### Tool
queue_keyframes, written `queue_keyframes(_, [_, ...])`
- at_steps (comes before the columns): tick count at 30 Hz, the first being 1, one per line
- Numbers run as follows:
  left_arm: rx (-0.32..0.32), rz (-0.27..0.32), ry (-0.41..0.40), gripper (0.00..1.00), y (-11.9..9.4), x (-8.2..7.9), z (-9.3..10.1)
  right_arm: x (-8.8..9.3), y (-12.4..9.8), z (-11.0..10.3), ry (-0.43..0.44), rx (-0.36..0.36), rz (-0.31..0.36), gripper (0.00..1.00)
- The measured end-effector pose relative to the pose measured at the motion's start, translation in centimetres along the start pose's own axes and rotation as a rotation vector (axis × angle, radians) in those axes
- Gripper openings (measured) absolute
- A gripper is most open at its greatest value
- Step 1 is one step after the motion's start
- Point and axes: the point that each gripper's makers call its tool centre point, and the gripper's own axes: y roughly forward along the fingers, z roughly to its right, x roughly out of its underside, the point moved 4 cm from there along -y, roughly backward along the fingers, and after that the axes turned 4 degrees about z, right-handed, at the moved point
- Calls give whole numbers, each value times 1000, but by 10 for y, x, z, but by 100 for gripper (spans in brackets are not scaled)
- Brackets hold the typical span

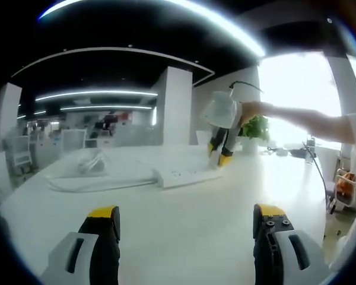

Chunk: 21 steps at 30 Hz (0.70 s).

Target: Straighten the power strip on the desk, plug the charger into it

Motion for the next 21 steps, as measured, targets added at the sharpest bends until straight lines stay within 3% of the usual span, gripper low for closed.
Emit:
queue_keyframes(15, [1,17,11,96,-2,-8,-2,-5,-3,-2,-95,37,52,29])
queue_keyframes(21, [-5,23,10,96,-7,-9,-4,-6,-3,-7,-92,25,57,39])
